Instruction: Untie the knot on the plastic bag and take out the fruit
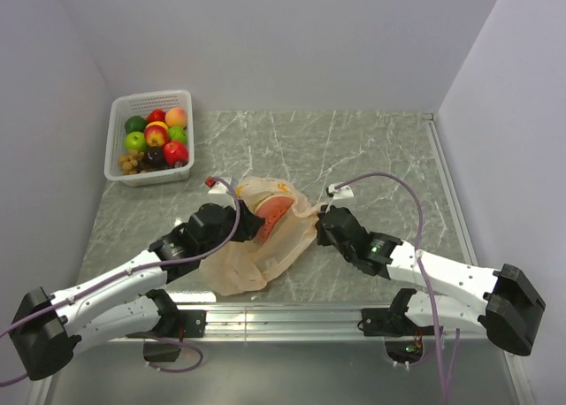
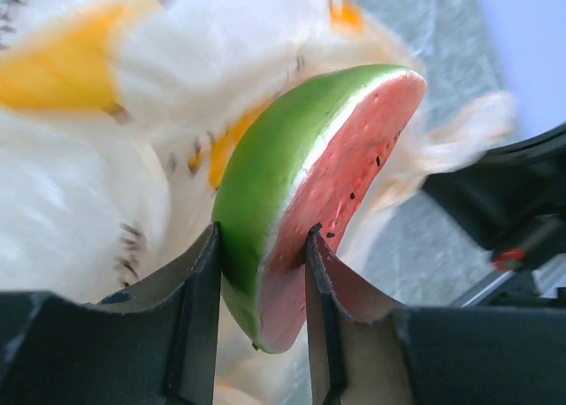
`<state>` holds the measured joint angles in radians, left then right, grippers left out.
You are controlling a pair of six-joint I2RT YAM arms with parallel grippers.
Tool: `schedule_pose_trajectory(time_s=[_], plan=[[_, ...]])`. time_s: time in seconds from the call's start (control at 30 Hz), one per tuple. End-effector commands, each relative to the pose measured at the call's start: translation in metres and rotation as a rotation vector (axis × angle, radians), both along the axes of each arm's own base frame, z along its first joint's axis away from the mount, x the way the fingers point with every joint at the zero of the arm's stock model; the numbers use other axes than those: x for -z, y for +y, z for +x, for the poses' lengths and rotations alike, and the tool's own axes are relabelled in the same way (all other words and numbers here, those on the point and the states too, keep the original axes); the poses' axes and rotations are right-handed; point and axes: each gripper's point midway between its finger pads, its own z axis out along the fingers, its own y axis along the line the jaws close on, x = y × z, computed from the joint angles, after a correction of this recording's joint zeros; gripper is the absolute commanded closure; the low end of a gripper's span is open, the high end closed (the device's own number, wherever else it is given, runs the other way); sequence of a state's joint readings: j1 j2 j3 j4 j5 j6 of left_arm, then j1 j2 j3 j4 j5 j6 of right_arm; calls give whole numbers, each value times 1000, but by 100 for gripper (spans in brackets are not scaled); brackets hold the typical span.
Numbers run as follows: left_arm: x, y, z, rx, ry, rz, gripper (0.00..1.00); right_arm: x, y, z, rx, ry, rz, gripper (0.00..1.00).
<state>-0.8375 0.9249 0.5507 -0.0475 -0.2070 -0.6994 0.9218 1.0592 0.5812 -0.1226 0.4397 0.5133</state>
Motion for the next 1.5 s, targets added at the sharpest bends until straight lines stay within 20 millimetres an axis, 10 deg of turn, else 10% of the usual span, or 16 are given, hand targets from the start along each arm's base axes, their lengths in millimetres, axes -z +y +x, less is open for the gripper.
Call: schedule_pose_trajectory(time_s=[0.0, 0.33, 0.6, 0.77, 1.07, 1.47], plan=[[-69, -13, 13, 17, -157, -112, 99, 5, 1, 0, 24, 22, 23, 100], [-106, 17, 37, -56, -181, -121, 99, 8, -22, -3, 86, 12, -18, 100], [-151, 115, 127, -487, -174, -42, 94, 5, -20, -6, 68, 16, 2, 100], [-120, 216, 195, -864, -82, 189, 88, -4, -22, -5, 66, 1, 1, 100], [-57, 297, 254, -998, 69, 373, 57, -10, -16, -9, 34, 0, 37, 100], [-23, 304, 251, -956, 163, 467, 9, -30, -6, -11, -52, -31, 46, 100]])
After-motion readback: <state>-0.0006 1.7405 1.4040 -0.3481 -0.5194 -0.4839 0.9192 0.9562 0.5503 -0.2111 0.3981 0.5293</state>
